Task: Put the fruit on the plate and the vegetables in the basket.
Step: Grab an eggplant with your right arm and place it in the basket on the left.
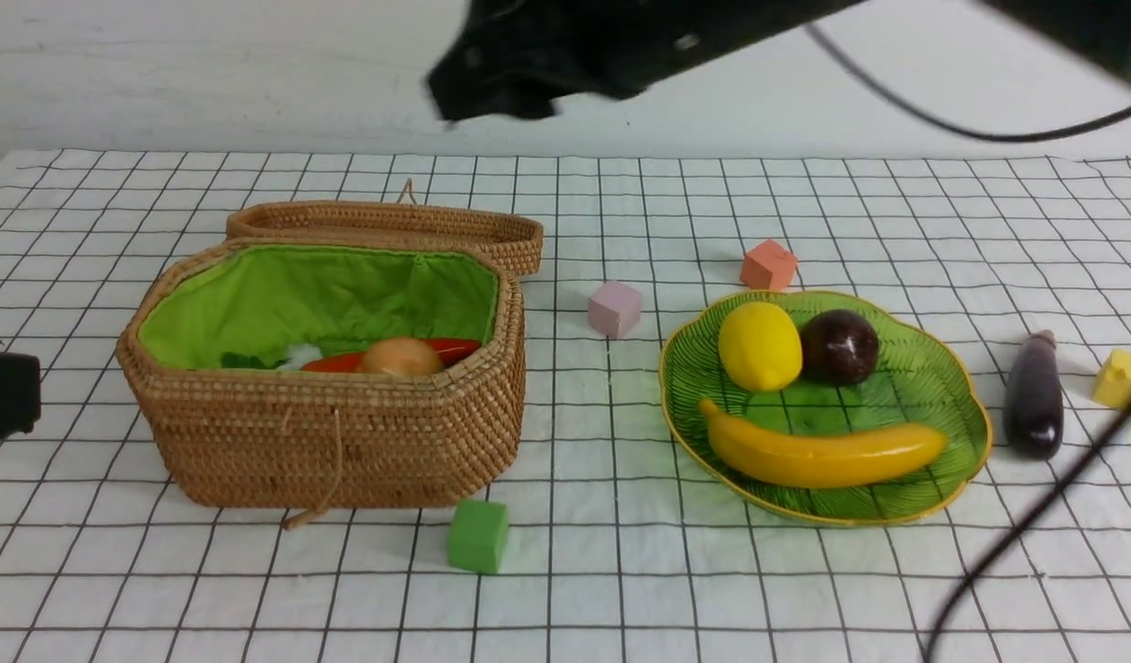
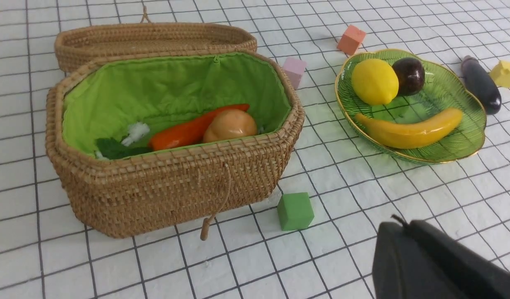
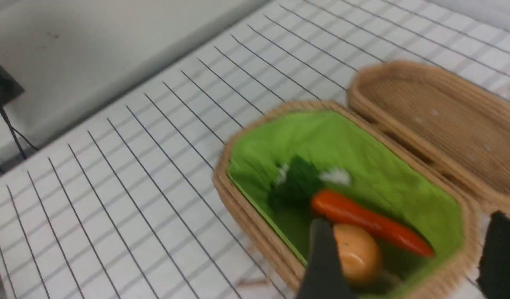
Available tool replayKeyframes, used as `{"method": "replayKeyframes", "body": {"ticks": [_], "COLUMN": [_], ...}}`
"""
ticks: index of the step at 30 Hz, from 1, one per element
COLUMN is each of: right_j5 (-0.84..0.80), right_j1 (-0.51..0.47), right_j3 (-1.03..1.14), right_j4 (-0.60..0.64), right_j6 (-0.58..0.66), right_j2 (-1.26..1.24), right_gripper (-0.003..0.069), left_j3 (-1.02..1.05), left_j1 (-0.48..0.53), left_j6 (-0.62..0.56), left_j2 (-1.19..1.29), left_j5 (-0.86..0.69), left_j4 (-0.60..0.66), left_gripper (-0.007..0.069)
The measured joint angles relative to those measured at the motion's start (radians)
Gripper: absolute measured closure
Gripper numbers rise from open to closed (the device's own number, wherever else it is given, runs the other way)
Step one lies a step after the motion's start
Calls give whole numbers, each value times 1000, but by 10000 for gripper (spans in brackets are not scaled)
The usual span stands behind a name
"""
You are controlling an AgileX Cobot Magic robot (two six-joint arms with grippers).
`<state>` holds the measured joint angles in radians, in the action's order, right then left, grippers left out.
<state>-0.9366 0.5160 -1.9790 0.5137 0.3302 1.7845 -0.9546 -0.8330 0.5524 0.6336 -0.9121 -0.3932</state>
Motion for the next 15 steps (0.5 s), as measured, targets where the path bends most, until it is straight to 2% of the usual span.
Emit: {"method": "replayKeyframes", "body": {"ticks": [3,7,9,11,15], "right_j5": [-216,-312,-312,-312,-309], "right_j1": [-99,-213,-236,-316,-413], "right_j3": [-2,7,20,88,218], "right_j4": [-189,-400,-433,-514,-544], "right_j6": [-139,-307,-337,-424,-508], "right_j2": [-83,-106,-109,-116,-115], "right_gripper": [445,648,662,664,646], "left_j3": [0,0,0,0,0], "left_j1": [0,0,0,0,0], "left_j6": [-131,-268,-290,-352,-402], "left_j2": [0,0,0,0,0], "left_j5": [43,132,149,193,216], "left_j4": [83,215,234,302,341], "left_gripper": [624,622,622,622,620]}}
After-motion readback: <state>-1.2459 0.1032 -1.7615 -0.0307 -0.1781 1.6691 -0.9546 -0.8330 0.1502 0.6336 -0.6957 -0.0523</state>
